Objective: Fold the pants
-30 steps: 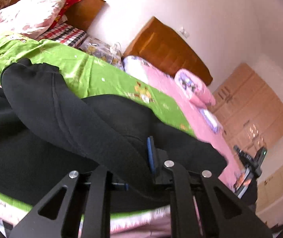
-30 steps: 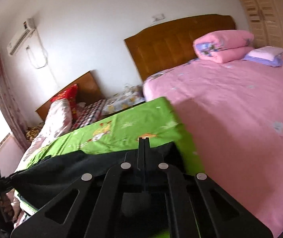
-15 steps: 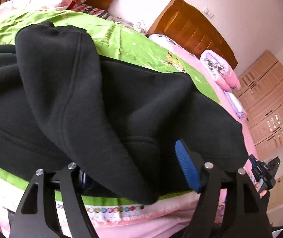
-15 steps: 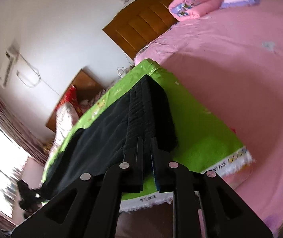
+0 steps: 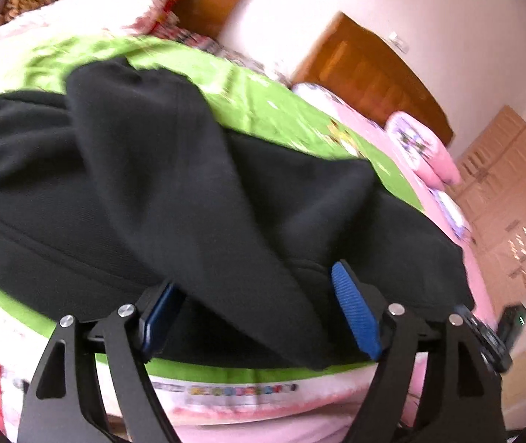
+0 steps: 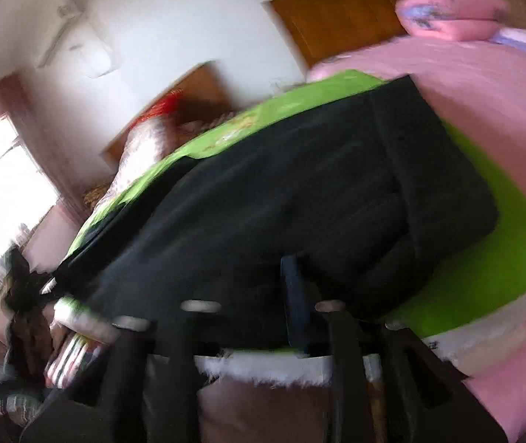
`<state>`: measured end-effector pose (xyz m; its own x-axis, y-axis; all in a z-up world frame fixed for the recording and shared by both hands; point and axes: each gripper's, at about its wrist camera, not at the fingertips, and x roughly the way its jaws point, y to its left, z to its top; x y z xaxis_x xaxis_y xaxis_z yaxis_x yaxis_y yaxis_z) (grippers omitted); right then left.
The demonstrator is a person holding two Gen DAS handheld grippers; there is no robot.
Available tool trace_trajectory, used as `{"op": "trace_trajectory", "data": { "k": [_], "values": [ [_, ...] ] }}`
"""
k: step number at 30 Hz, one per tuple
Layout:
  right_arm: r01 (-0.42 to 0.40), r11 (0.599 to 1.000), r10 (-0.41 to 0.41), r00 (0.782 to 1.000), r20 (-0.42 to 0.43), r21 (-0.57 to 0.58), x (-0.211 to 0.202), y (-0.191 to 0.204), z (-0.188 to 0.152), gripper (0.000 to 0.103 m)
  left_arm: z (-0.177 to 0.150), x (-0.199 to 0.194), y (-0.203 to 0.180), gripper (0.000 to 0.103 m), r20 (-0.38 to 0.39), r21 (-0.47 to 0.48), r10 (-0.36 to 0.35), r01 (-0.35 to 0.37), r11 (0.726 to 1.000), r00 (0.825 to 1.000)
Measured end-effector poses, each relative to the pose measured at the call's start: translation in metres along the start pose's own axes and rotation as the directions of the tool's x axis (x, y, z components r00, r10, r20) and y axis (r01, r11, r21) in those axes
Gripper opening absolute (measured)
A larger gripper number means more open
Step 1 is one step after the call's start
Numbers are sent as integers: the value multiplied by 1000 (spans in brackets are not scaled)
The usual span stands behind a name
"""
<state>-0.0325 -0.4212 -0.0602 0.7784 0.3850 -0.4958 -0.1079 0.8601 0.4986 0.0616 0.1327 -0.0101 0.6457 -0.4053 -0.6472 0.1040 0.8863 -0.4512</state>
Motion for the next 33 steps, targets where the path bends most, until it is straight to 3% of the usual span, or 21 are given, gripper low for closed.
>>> {"op": "trace_trajectory", "data": {
  "k": [2, 3, 4, 5, 8, 11, 14, 18, 23, 26, 30, 33],
  "values": [
    [0, 999, -1, 1000, -19, -37, -6, 3, -1, 53, 2, -13, 2, 82, 60, -2, 28, -28, 1000, 998],
    [8, 998, -10, 999, -32, -60, -7, 6, -1, 63, 3, -24, 1, 86, 116, 0, 58, -59, 998, 991],
    [32, 995, -36, 999, -37, -96, -11, 12, -2, 79, 3, -31, -1, 90, 162, 4, 77, -79, 997, 984],
    [68, 990, -72, 997, -29, -126, -12, 17, -1, 79, 2, -40, -5, 92, 219, 13, 96, -102, 995, 971],
    [167, 948, -168, 986, 18, -271, -9, 49, 4, 80, 2, -49, -18, 101, 276, 45, 99, -116, 992, 956],
    [222, 900, -210, 975, 73, -375, 8, 84, 16, 89, 3, -42, -28, 101, 259, 85, 109, -135, 987, 960],
    [200, 888, -187, 980, 71, -414, 33, 110, 34, 89, 5, -39, -25, 101, 241, 73, 132, -154, 985, 962],
    [254, 838, -247, 966, 79, -483, 65, 138, 53, 89, 19, -55, 6, 101, 279, -3, 206, -214, 977, 938],
    [301, 824, -307, 949, 68, -481, 104, 137, 84, 89, 65, -52, 43, 101, 190, -105, 280, -264, 959, 941],
    [336, 832, -354, 934, 43, -441, 130, 129, 96, 89, 95, -28, 24, 101, 140, -8, 309, -310, 951, 941],
    [329, 858, -361, 933, -7, -393, 153, 115, 94, 89, 116, 38, -20, 101, -43, 187, 310, -297, 936, 950],
    [332, 873, -379, 923, -67, -358, 160, 101, 90, 89, 110, 85, -38, 97, -138, 329, 423, -361, 872, 896]
  ]
}}
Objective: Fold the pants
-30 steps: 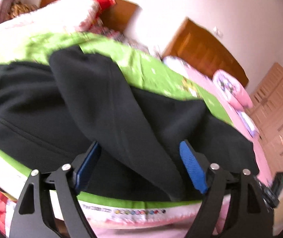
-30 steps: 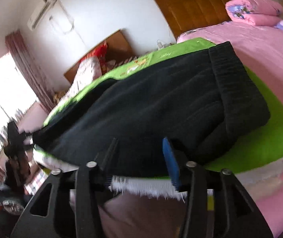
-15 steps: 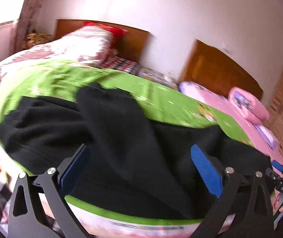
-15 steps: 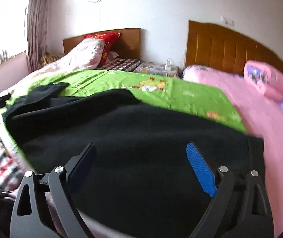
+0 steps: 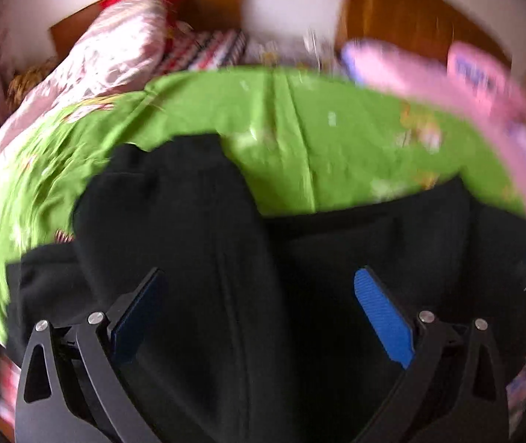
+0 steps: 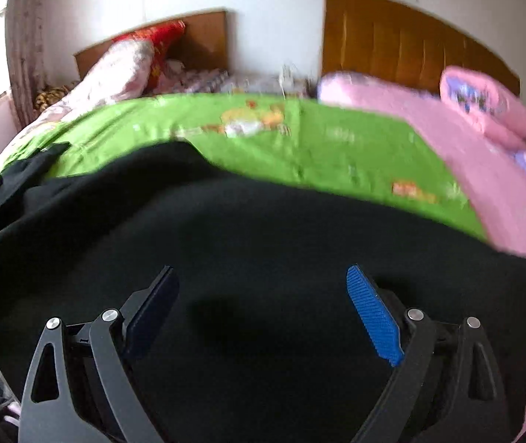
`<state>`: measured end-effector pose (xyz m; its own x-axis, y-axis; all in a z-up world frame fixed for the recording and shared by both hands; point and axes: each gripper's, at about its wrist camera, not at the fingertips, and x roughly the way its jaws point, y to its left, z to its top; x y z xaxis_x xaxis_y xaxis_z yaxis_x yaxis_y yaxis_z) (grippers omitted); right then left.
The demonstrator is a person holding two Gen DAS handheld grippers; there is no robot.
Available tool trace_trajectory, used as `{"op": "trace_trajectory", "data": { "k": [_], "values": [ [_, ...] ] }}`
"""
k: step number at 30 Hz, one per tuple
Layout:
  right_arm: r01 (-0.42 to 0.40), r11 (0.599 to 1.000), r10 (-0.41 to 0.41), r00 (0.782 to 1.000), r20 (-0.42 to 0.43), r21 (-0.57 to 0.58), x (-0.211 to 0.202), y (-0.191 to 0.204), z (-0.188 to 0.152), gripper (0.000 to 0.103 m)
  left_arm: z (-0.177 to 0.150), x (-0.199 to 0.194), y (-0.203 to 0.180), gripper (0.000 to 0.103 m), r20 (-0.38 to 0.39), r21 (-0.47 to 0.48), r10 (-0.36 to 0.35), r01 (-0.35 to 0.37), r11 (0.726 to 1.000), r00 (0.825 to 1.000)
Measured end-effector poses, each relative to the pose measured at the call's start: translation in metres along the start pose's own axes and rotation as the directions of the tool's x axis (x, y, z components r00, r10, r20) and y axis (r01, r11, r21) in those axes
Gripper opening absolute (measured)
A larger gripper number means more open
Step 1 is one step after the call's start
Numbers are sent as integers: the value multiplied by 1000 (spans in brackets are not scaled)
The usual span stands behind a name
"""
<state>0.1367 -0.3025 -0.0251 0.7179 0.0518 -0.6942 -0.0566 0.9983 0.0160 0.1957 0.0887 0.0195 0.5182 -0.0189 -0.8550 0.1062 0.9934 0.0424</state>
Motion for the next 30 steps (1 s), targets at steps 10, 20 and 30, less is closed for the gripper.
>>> {"op": "trace_trajectory", "data": {
  "k": [10, 20, 30],
  "values": [
    [-76, 994, 74, 997, 29, 77, -3, -15, -4, 89, -71, -73, 99, 6, 388, -326, -64, 202, 923, 919],
    [-59, 996, 58, 998, 6, 68, -1, -12, -3, 89, -187, -64, 234, 90, 471, -557, -116, 397, 729, 874],
    [-44, 996, 44, 999, 2, 79, 1, -13, -4, 89, -120, 19, 360, 90, 256, -618, -118, 256, 743, 960]
  ]
}}
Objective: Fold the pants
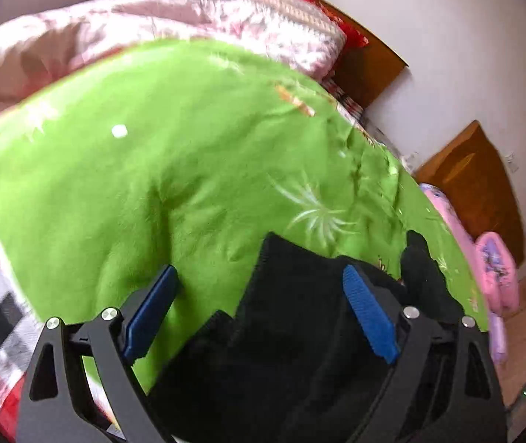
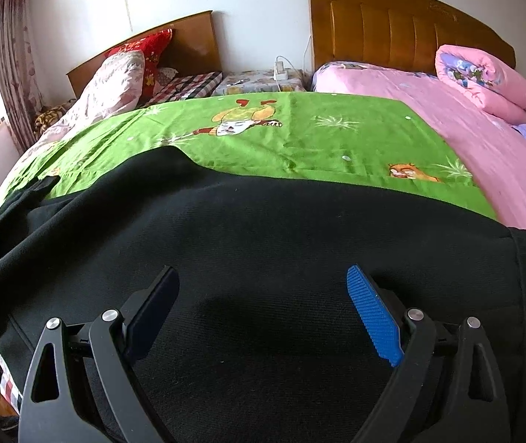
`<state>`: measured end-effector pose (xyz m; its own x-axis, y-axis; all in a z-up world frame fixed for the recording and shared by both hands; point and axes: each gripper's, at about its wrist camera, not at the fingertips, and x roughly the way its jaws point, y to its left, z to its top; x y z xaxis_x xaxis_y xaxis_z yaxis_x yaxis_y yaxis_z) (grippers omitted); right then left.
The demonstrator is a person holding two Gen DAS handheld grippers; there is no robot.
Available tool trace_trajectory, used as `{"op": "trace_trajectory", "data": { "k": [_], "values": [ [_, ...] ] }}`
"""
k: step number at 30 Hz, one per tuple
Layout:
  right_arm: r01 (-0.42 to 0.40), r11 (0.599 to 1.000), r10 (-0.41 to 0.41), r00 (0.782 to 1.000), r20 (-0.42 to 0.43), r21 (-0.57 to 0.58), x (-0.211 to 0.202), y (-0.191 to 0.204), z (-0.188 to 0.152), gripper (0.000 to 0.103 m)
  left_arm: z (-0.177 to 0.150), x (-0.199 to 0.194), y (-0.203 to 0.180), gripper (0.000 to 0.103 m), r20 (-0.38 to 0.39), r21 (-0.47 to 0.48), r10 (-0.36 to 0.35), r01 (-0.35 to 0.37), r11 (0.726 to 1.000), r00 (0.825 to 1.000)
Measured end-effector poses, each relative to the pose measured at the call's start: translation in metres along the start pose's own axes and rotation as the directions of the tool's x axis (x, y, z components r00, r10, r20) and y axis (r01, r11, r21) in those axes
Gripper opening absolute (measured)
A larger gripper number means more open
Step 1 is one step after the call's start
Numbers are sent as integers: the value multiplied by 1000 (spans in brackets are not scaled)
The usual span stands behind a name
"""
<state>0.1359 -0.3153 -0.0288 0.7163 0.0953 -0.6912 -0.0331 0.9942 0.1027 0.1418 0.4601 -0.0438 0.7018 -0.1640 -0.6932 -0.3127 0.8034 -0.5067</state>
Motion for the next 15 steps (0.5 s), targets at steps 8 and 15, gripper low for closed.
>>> {"op": "trace_trajectory", "data": {
  "k": [8, 15],
  "values": [
    [4, 1000, -4, 1000, -22, 6, 5, 0, 1, 89, -17, -8, 15, 90, -202, 53, -224, 239, 969, 953],
    [5, 1000, -5, 1000, -22, 9, 5, 0, 0, 89, -19, -6, 33, 83, -260, -95, -474, 466, 880, 841]
  ]
}}
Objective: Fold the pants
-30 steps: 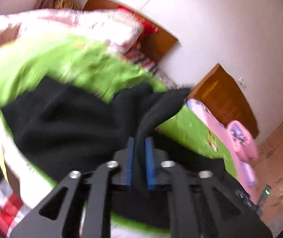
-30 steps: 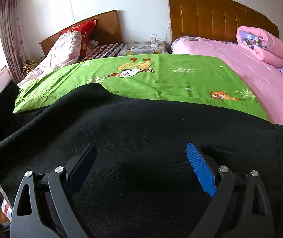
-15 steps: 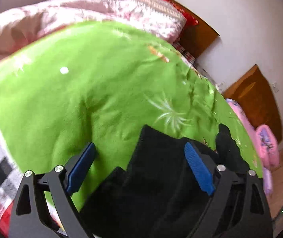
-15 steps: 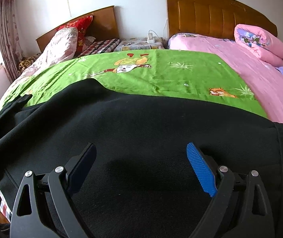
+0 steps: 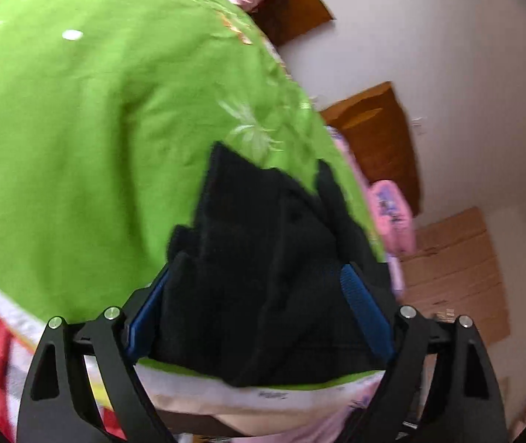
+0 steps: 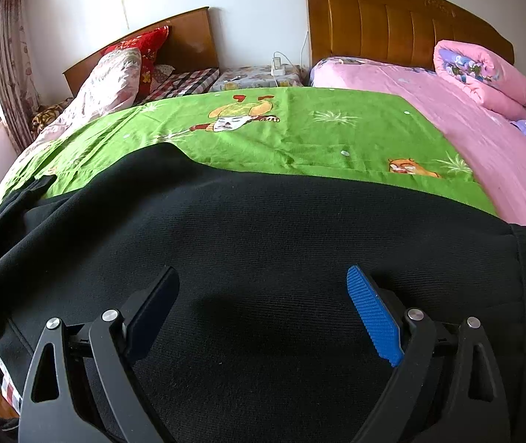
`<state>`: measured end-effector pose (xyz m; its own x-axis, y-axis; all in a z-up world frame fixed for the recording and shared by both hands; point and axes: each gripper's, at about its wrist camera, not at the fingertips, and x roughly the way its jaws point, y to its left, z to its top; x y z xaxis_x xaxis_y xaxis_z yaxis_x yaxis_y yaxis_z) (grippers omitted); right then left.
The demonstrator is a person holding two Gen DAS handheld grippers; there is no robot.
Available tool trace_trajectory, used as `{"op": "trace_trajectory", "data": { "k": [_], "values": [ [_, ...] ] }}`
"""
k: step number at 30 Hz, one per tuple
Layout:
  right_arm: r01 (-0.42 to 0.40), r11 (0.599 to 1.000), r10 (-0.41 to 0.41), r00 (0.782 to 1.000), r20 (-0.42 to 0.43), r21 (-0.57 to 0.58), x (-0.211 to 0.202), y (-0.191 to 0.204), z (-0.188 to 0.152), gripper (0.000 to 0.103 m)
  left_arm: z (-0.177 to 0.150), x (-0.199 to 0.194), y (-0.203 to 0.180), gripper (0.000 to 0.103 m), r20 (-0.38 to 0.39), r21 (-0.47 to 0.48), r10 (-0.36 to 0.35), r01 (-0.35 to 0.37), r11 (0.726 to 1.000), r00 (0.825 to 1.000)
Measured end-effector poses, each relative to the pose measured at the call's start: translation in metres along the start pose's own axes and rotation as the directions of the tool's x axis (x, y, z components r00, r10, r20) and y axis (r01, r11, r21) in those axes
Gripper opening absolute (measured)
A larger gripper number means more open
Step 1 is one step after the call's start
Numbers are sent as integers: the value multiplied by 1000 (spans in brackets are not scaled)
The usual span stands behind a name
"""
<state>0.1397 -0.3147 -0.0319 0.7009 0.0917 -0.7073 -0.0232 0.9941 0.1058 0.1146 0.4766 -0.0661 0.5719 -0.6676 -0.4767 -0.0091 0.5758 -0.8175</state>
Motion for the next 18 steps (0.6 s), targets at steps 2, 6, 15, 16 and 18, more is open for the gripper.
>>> {"op": "trace_trajectory", "data": {
  "k": [2, 6, 15, 16, 18],
  "values": [
    [-2, 1000, 2, 1000, -2, 4, 0, 0, 0, 89, -5, 5, -4, 79, 11, 18, -52, 52, 998, 999],
    [-2, 1000, 2, 1000, -2, 7, -1, -1, -1, 89, 0, 17, 10, 60, 22, -7, -37, 37, 999, 999],
    [-1, 1000, 1, 1000, -7, 7, -1, -1, 0, 89, -17, 9, -62, 15, 249, 208, 341, -394, 895, 906],
    [0, 1000, 0, 1000, -9, 7, 0, -1, 0, 89, -18, 1, -78, 15, 308, 232, 340, -417, 879, 888],
    [0, 1000, 0, 1000, -15, 6, 0, -1, 0, 89, -12, -10, -107, 15, 389, 269, 322, -440, 857, 863]
  ]
}}
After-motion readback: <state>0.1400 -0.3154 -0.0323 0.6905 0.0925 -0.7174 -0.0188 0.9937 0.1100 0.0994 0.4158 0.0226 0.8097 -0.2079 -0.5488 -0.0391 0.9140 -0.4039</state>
